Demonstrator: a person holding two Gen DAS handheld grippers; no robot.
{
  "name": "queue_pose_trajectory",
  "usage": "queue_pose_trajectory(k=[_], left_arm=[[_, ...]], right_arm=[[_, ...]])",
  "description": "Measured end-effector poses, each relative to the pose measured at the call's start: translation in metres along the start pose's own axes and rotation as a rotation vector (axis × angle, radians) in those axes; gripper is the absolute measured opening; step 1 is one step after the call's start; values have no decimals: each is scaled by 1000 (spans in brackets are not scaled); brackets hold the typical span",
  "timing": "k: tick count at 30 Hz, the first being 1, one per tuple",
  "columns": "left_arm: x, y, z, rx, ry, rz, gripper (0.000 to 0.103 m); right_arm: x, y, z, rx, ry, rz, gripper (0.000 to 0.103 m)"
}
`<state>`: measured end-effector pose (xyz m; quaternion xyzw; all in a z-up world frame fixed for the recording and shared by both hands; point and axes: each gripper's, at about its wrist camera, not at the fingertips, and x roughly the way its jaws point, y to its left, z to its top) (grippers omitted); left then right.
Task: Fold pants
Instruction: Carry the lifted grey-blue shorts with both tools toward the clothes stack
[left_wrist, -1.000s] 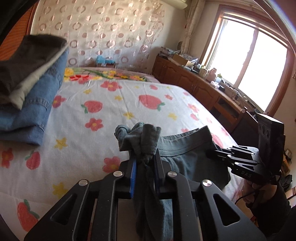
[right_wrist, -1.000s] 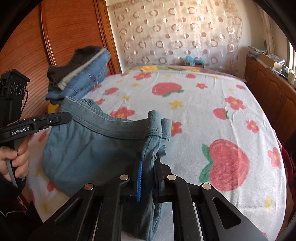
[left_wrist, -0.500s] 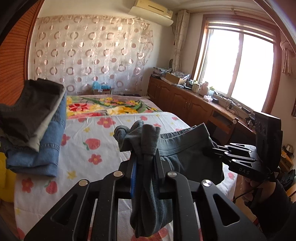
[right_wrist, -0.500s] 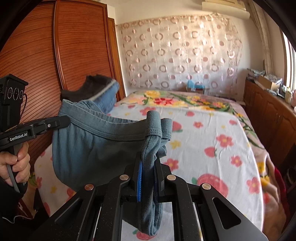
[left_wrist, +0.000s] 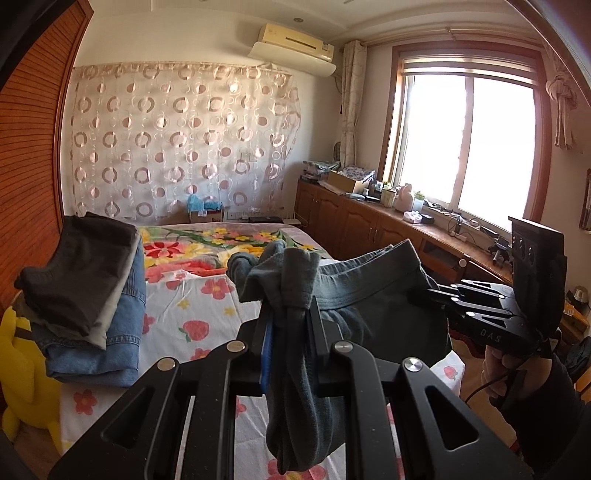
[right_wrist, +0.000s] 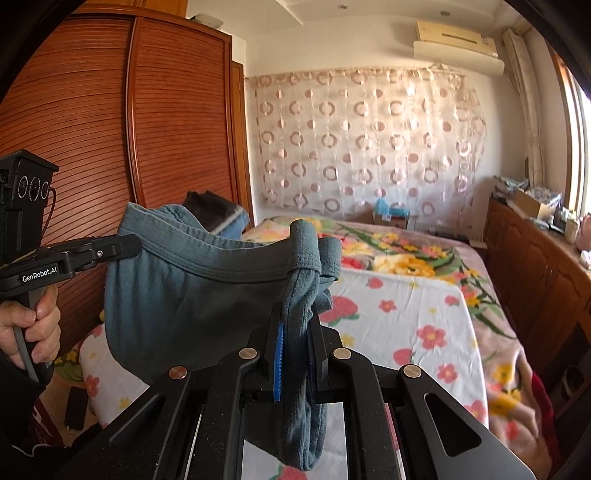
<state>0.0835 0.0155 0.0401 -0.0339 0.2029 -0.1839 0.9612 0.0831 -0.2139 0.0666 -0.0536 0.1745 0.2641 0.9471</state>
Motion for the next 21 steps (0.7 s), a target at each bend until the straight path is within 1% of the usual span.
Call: queue_pose_trajectory(k=[5,11,17,21], left_arm=[[-11,-1,2,7,-26,1,16],[-18,1,1,12,-43,11,16],[-12,18,-2,-7,-31,31,16],[-6,27,-4,-19,-22,46,16]], right_arm=[[0,5,2,-33,-18,1,10],[12,5,4,-55,-24,11,10],[25,0,6,-72,-19,33,10],[43,-5,13,-87,-4,44,10]])
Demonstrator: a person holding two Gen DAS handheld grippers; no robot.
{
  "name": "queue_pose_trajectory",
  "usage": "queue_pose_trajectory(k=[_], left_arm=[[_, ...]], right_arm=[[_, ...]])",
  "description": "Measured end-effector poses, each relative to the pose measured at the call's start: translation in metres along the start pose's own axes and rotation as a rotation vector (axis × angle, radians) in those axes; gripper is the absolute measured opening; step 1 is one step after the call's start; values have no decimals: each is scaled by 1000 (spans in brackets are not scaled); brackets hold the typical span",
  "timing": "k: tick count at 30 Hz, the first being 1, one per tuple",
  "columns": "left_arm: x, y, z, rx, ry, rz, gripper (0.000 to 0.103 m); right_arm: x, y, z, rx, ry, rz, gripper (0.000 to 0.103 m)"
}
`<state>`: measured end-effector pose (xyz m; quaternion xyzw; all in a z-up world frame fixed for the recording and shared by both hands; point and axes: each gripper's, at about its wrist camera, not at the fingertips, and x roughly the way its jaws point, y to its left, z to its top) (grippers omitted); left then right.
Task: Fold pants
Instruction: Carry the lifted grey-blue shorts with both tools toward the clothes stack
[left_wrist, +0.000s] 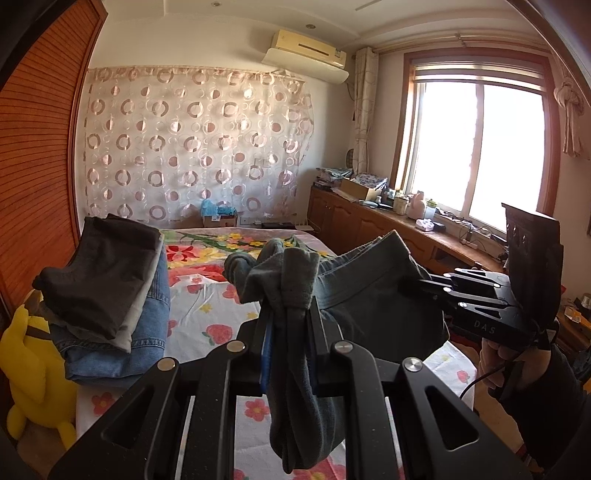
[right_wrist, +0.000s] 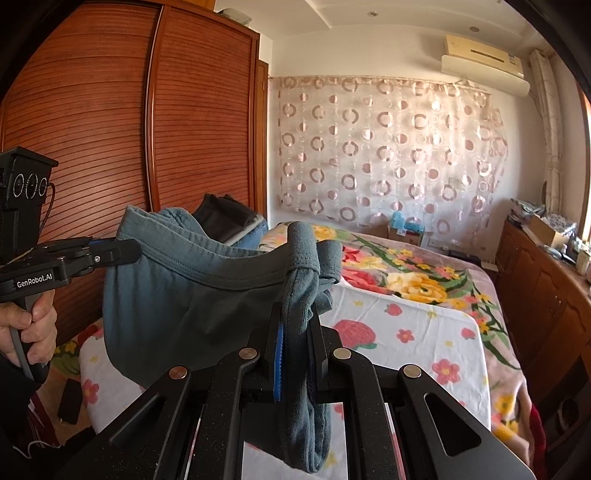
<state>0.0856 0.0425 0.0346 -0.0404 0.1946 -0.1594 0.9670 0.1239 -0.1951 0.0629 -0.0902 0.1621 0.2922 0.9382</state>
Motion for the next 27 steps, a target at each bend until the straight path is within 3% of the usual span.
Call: queue_pose_trajectory(k=[27], left_arm=[[23,55,44,-11,-28,100,16]], right_arm=[[93,-40,55,-93,-26,103,10]])
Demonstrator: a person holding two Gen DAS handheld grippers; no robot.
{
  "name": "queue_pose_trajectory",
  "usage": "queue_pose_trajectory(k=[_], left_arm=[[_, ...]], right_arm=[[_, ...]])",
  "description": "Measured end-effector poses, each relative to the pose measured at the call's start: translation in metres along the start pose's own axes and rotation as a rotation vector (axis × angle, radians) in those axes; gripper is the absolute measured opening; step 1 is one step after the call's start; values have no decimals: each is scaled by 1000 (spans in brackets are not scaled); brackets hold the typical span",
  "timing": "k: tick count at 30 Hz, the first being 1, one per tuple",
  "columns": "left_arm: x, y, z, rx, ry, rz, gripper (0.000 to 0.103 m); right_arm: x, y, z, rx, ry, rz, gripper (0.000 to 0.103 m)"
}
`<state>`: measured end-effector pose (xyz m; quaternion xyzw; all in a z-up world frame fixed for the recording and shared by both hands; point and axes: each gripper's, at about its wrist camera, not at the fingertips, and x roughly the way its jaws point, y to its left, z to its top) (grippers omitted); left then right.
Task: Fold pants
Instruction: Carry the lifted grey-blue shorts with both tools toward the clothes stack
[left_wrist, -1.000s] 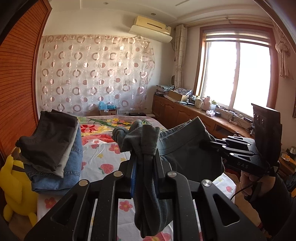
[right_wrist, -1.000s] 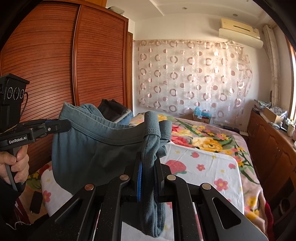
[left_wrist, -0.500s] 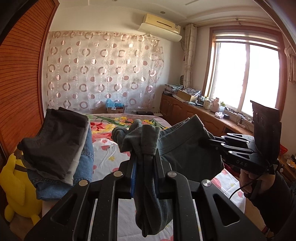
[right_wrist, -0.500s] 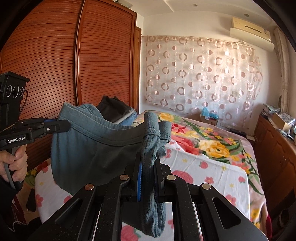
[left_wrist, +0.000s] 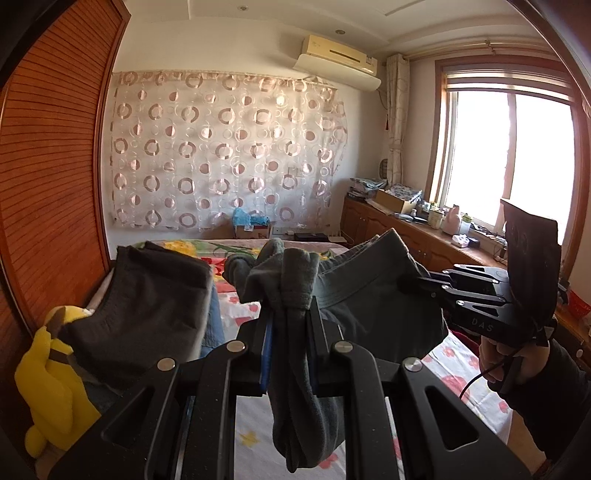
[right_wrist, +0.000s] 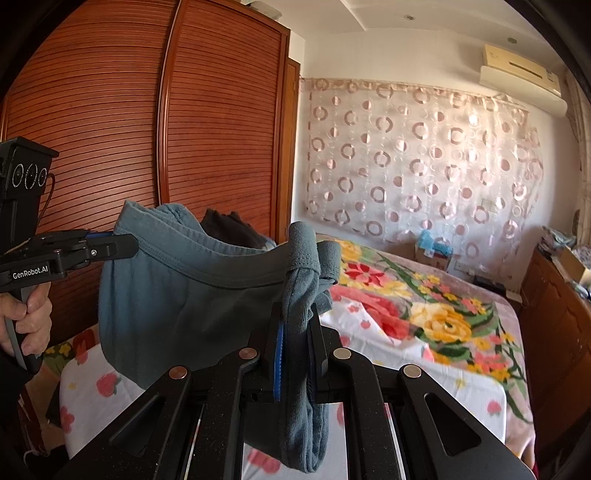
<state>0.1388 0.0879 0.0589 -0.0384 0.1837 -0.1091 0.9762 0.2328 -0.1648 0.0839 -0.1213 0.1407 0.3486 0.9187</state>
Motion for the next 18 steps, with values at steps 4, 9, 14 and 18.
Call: queue_pose_trajectory(k=[4,9,14,18], left_arm=[[2,11,10,15,-12,32,16],[9,23,15,25,-9,62,16],[16,37,20,14,-16,96,16],[26,46,22,3,-10,114,16]], right_arm=[[17,-3,13,-33,-21,5,10],[42,-7,23,-52,-33,11,10],[65,-12,28,-92,-53,42,10],[82,-17,29,-119,-55,54,10]])
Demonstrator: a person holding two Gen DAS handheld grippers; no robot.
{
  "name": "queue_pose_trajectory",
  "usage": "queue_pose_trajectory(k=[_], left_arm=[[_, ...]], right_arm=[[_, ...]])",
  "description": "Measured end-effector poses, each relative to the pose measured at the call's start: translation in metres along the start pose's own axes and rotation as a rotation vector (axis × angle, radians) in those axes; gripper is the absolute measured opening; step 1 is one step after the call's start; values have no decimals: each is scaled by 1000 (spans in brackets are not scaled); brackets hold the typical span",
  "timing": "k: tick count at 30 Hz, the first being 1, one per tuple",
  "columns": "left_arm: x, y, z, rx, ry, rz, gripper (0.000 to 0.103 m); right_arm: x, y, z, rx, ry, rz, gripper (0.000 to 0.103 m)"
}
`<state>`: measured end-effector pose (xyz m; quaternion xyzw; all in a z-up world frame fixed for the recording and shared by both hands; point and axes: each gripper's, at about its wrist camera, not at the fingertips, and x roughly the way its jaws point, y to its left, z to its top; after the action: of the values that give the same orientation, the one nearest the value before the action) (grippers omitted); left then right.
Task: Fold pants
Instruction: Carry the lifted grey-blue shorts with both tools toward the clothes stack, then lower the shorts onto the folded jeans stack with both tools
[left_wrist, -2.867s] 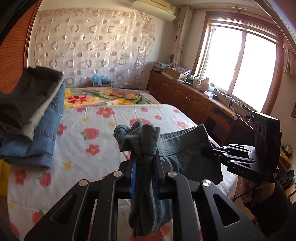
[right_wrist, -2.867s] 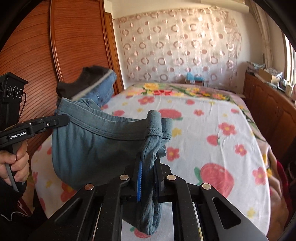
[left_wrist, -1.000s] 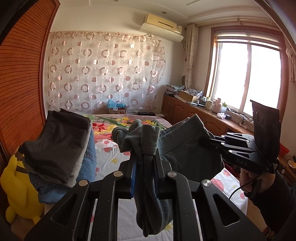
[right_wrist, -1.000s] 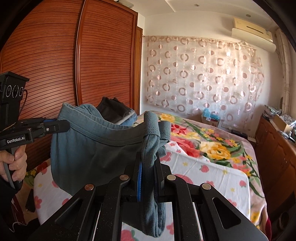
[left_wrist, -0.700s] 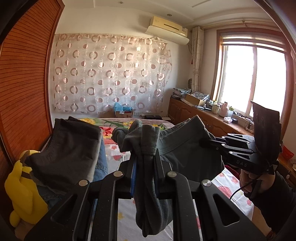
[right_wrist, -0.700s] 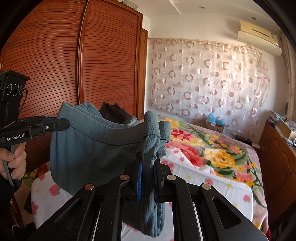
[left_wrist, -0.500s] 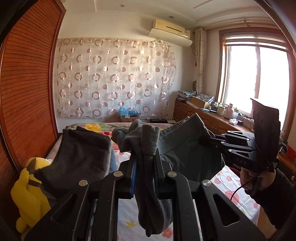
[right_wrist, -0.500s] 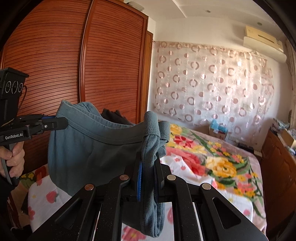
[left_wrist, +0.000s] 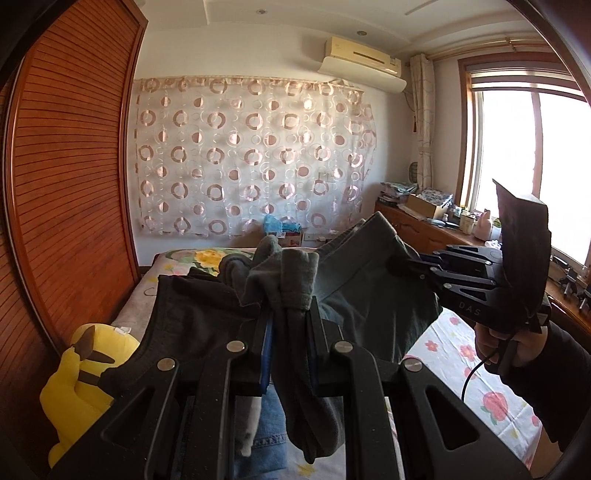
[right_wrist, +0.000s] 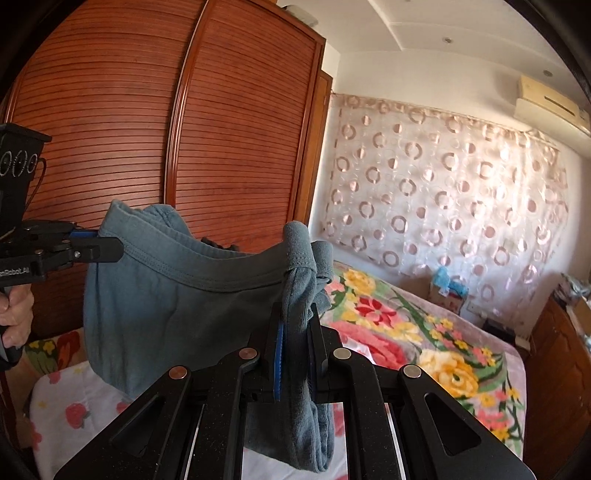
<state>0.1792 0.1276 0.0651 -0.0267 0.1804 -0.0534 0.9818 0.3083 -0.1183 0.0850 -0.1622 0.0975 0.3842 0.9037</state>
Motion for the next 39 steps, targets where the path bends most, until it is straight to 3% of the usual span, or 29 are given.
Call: queue_pose_trajectory(k=[9,19,33,37,39], left_arm=[[9,16,-1,-10,4,47,16],[6,43,-9,-114,-17,77,16],[5,71,-43,-225,22,181,16],[10,76,-52,-244,49,217,17],[13,77,-54,-233,59,239,17]], right_arm=[[39,-14,12,-53,-4,10,10],[95,-8,40,-142,17,73,10],[137,-13,41,-107,75,152,10],[134,-16,43,-85,70,120,35],[126,-23,43,-54,53,144,37]])
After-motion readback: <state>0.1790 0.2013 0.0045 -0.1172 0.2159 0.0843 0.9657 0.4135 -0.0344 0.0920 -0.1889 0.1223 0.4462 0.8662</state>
